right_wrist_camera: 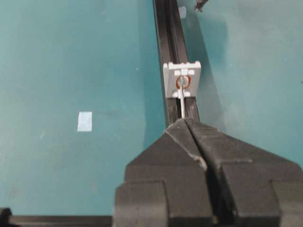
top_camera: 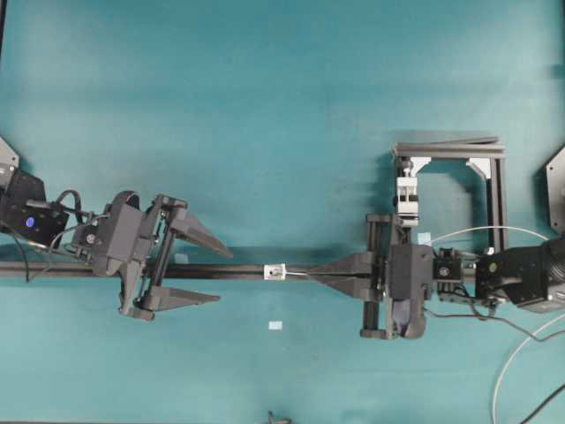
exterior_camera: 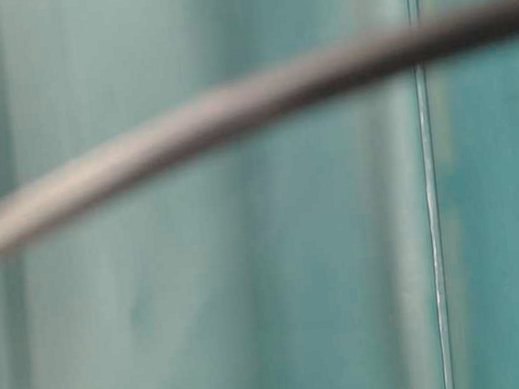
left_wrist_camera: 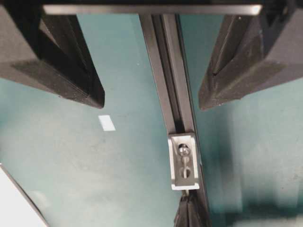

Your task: Insert the wire through the hole in the metal fitting marked with a red label.

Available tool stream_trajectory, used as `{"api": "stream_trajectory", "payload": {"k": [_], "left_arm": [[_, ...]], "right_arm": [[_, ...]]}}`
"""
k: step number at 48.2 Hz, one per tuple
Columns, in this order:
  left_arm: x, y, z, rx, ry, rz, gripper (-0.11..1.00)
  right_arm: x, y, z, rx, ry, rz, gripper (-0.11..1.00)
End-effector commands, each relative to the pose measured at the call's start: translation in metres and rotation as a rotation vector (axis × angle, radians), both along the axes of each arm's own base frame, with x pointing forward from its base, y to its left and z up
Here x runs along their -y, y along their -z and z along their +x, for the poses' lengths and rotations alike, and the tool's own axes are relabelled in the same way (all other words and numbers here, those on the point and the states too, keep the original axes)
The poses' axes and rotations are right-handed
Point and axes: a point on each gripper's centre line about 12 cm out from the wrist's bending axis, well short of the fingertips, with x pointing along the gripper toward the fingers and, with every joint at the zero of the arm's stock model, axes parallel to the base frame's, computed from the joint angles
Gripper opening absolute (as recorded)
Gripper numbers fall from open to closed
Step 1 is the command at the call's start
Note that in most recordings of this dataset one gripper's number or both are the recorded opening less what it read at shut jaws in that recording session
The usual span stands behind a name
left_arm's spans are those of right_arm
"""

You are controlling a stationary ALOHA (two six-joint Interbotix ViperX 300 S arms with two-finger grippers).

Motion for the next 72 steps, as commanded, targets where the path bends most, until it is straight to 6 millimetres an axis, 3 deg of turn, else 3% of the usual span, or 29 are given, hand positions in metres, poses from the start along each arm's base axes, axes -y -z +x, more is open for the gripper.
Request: {"api": "stream_trajectory", "payload": {"k": [1, 14, 72], "left_arm": [[0.001, -0.007, 0.005, 0.026, -0.001, -0.005, 0.77], [0.003, -0.007, 0.01, 0.013, 0.0, -0.004, 0.59], [0.006, -0.011, 0.043, -0.075, -0.034, -0.043, 0.57]], "right_arm": [[-0.001, -0.009, 0.007, 0.031, -0.003, 0.007, -0.01], [-0.001, -0.008, 0.015, 0.034, -0.018, -0.001, -0.01], [-0.002, -0.009, 0.031, 0.028, -0.054, -0.009, -0.01]]}}
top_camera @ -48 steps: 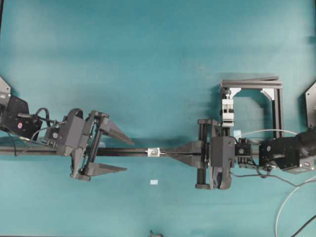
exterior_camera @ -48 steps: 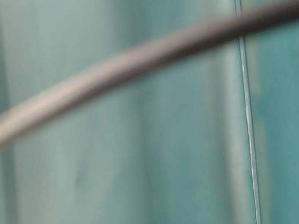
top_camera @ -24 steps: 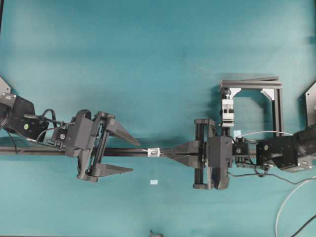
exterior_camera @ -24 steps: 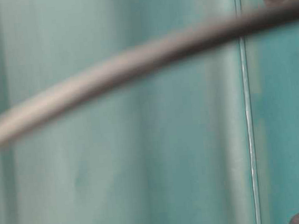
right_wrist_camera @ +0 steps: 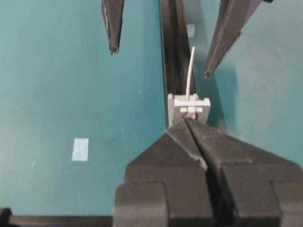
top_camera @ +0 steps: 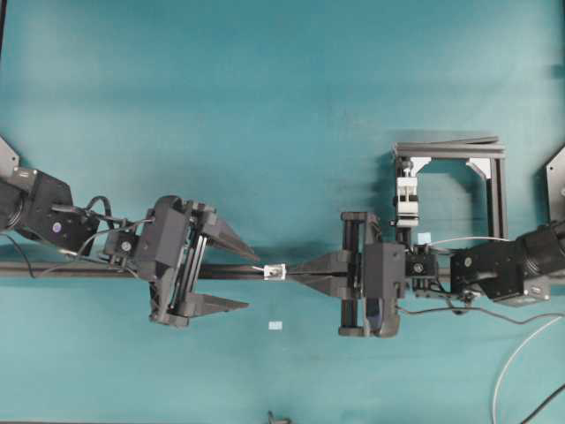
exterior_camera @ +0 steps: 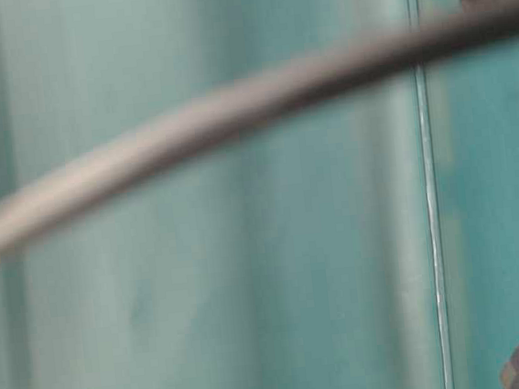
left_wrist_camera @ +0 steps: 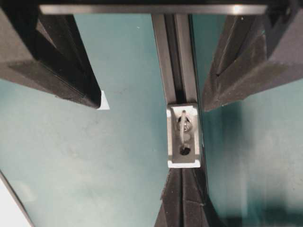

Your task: Insert the wire through the hole in the metal fitting marked with a red label.

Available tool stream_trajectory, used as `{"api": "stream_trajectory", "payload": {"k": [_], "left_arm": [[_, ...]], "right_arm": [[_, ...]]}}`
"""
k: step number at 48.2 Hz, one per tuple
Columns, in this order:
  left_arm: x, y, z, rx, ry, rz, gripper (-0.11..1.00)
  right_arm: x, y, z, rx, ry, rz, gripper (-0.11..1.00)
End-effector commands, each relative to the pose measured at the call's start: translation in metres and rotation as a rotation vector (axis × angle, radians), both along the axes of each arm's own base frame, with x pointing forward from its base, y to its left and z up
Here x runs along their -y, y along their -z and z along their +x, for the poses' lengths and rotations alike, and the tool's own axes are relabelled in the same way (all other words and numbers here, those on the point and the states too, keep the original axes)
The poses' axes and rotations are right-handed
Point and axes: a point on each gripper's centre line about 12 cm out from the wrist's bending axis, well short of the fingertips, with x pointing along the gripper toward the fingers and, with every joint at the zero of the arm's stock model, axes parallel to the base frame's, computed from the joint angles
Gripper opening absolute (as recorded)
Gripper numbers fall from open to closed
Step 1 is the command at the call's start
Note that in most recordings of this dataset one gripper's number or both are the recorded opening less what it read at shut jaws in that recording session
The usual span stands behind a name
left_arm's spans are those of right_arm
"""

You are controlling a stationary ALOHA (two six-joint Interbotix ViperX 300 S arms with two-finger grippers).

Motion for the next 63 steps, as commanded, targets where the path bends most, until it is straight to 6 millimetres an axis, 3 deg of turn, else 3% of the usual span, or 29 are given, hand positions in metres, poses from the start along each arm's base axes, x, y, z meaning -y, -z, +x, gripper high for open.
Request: {"api": "stream_trajectory", "payload": {"k": [1, 35, 39, 47, 55, 63], "left_arm": [[-0.0005, -0.0082, 0.0058, 0.024, -0.006, -0.01, 0.57], [-0.0069, -0.0098, 0.0099, 0.029, -0.026, -0.011, 0.55], [-0.0069, -0.0113, 0.0118, 0.035, -0.028, -0.013, 0.48], [-0.0068, -0.0117, 0.0123, 0.037, -0.027, -0.012, 0.16], [-0.0066, -0.0103, 0.0118, 0.025, -0.024, -0.006, -0.05], [-0.0057, -0.01, 0.0113, 0.021, -0.016, 0.001, -0.1]], "right_arm": [[-0.0031, -0.0101, 0.0046, 0.031, -0.007, 0.01, -0.01], [-0.0023, -0.0173, 0.0012, 0.042, -0.009, 0.014, -0.01], [-0.0021, -0.0165, 0.0008, 0.04, -0.008, 0.013, -0.01], [-0.0023, -0.0173, 0.0012, 0.042, -0.009, 0.014, -0.01], [-0.0023, -0.0164, 0.0008, 0.039, -0.01, 0.012, -0.01], [-0.0024, -0.0155, 0.0005, 0.032, -0.011, 0.013, -0.01]]}}
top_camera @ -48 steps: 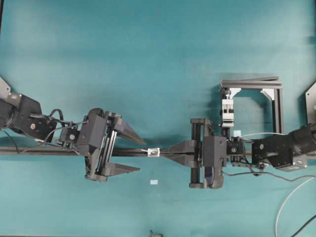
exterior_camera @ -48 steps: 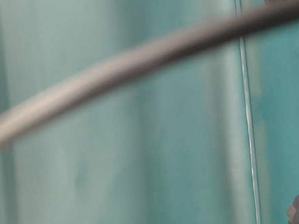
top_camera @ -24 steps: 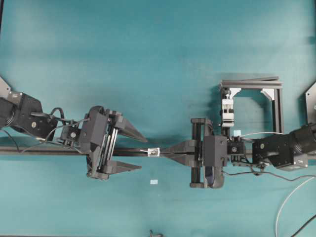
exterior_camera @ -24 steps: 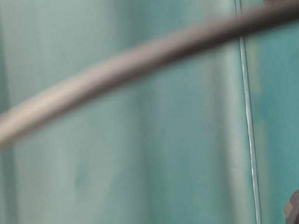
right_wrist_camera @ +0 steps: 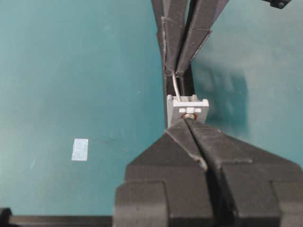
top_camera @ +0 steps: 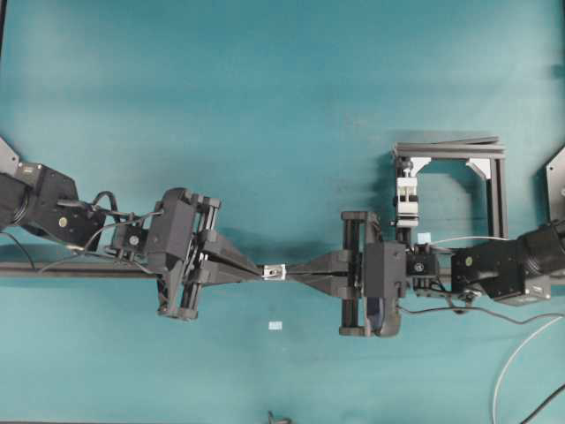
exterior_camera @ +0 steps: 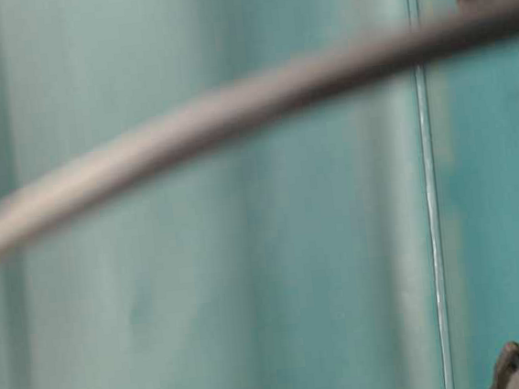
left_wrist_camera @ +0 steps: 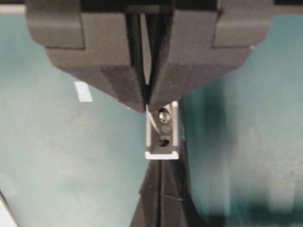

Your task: Insert the wire through the hole in the metal fitting marked with a red label.

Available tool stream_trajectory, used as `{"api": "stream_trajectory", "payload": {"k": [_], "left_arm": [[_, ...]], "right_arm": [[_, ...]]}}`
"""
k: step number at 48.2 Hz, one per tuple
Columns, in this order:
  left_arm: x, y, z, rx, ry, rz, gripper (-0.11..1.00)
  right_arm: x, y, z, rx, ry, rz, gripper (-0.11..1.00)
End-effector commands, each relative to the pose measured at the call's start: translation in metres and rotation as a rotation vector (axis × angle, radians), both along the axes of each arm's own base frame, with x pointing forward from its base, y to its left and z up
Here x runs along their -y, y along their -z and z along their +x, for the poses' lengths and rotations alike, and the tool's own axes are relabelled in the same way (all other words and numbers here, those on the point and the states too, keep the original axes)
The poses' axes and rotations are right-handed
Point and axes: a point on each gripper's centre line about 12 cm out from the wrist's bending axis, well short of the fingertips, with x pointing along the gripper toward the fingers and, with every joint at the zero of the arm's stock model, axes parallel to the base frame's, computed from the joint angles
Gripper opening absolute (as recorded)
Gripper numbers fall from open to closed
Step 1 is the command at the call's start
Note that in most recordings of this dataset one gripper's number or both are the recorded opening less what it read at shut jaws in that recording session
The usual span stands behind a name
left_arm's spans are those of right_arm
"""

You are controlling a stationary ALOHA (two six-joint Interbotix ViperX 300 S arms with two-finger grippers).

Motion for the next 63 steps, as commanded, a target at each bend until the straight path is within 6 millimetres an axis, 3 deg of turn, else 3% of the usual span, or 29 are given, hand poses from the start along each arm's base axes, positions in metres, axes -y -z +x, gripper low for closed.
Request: {"api": "stream_trajectory", "payload": {"k": [1, 32, 38, 47, 51, 63], "left_arm": [[0.003, -0.009, 0.004, 0.03, 0.008, -0.005, -0.1], [0.002, -0.009, 0.004, 0.03, 0.007, -0.006, -0.1], [0.003, -0.009, 0.004, 0.03, 0.007, -0.009, -0.1], [0.002, -0.007, 0.002, 0.024, 0.006, -0.008, -0.1], [0.002, -0.006, 0.0, 0.018, 0.008, -0.005, -0.1], [-0.001, -0.003, -0.014, -0.036, 0.011, 0.002, -0.1]], "right_arm": [[-0.003, -0.014, 0.001, 0.03, -0.01, 0.014, -0.01], [-0.005, -0.017, 0.002, 0.028, -0.021, 0.018, -0.01], [-0.006, -0.021, 0.002, 0.036, -0.025, 0.02, 0.18], [-0.007, -0.029, -0.003, 0.052, -0.033, 0.027, 0.74], [-0.009, -0.033, -0.008, 0.057, -0.042, 0.03, 0.93], [-0.01, -0.037, -0.02, 0.054, -0.058, 0.032, 0.96]]}}
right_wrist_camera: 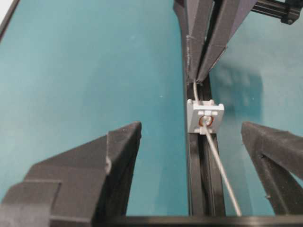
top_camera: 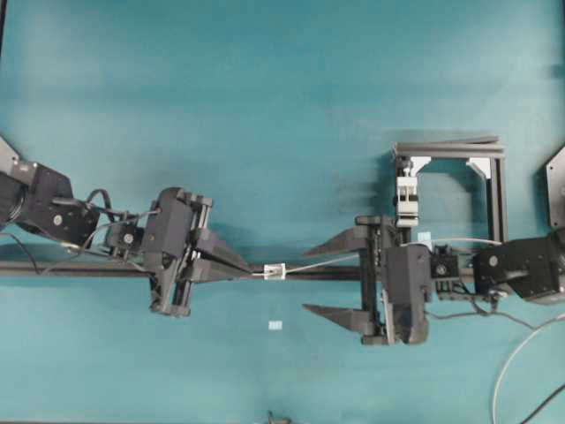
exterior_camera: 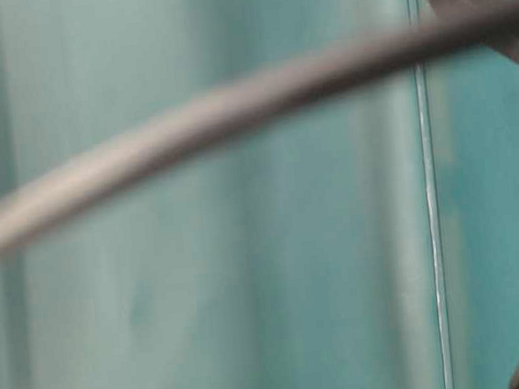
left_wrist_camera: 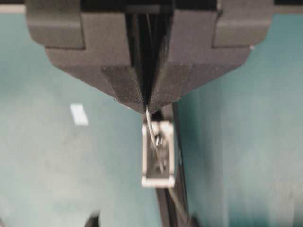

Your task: Insert the wire through the hole in the metal fitting marked with a red label.

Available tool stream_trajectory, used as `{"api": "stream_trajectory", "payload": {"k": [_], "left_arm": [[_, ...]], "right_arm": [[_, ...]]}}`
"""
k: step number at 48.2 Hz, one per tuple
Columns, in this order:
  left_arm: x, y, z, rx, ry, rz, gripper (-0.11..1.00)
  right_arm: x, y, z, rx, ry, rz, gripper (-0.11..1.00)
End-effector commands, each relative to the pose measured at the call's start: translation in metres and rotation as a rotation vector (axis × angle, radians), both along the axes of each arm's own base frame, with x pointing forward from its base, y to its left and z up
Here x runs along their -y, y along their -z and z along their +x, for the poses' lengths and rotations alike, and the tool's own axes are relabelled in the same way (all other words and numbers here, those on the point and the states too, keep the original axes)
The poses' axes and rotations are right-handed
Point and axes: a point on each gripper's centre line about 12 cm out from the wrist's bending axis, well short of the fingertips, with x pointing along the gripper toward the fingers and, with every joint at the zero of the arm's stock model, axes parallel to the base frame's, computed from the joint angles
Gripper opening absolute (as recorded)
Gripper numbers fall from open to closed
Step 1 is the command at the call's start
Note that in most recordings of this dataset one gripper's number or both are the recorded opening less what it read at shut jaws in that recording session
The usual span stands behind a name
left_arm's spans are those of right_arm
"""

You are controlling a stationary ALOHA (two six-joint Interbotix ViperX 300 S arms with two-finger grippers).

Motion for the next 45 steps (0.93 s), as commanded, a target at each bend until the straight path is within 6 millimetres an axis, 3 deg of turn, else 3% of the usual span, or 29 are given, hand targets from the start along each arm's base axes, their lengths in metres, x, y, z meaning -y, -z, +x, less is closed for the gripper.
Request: {"api": "stream_trajectory", "payload": {"k": [1, 34, 45], "left_arm": [[0.002, -0.012, -0.004, 0.008, 0.01, -0.006, -0.1], [-0.013, -0.032, -0.076, -0.128, 0.01, -0.032, -0.1], [-0.016, -0.036, -0.085, -0.141, 0.007, -0.04, -0.1]], "right_arm": [[-0.002, -0.013, -0.001, 0.034, -0.005, 0.015, 0.96], [0.0, -0.009, -0.004, 0.02, -0.006, 0.01, 0.96], [0.0, -0.009, -0.004, 0.019, -0.006, 0.01, 0.96]]}}
